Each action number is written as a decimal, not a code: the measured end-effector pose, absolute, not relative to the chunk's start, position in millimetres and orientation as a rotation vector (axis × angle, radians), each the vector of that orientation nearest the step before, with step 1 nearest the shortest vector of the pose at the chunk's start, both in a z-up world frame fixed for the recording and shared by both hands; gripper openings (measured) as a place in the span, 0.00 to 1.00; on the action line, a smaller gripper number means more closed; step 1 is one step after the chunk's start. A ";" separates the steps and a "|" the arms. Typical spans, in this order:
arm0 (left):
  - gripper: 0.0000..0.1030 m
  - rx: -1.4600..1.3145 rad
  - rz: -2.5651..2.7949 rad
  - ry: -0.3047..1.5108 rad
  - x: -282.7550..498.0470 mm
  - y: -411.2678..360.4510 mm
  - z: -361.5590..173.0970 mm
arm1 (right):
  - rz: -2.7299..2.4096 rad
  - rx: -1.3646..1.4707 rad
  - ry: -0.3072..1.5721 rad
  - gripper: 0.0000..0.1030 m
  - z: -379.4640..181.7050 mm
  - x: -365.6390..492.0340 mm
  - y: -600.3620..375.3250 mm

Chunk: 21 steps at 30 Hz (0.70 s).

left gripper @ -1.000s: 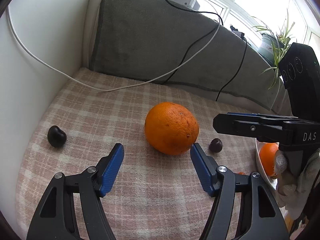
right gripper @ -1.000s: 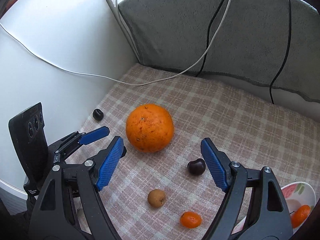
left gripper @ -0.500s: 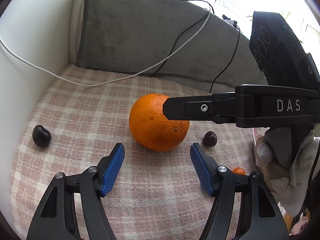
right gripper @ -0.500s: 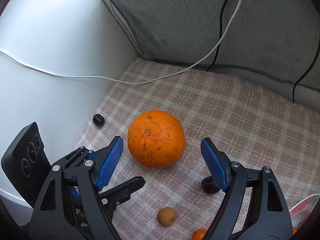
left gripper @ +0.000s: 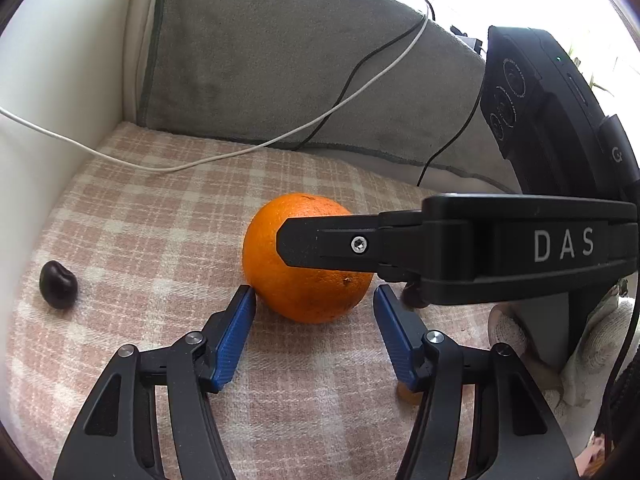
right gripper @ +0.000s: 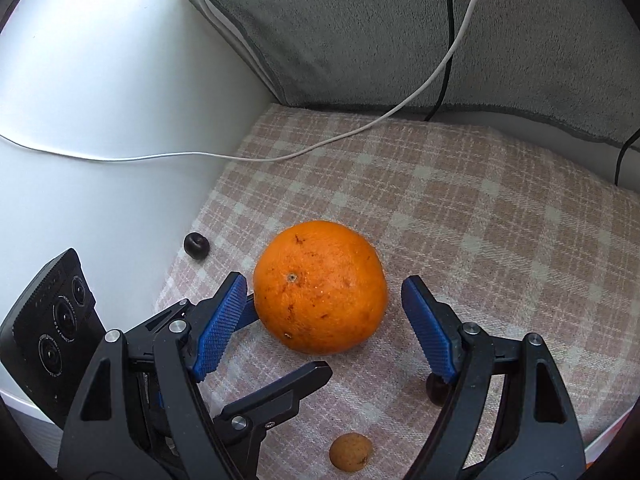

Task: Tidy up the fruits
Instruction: 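Close the left and right grippers together around the large orange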

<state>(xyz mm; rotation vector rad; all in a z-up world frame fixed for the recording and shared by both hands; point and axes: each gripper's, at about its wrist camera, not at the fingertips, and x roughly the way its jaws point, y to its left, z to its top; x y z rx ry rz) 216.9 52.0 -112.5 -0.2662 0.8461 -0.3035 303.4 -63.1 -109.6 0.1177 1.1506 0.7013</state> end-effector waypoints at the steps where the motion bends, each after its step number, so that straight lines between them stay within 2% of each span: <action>1: 0.59 -0.268 -0.304 0.848 219.5 52.8 -113.2 | 0.702 0.120 1.153 0.80 -110.0 303.6 -62.7; 6: 0.58 -0.280 -0.301 0.859 220.2 54.5 -115.7 | 0.699 0.131 1.156 0.80 -110.7 303.1 -62.5; 10: 0.57 -0.277 -0.299 0.859 216.2 56.0 -115.3 | 0.716 0.155 1.164 0.72 -110.4 302.3 -62.4; 21: 0.57 -0.240 -0.291 0.846 204.8 45.0 -110.9 | 0.700 0.154 1.132 0.70 -106.0 293.1 -64.6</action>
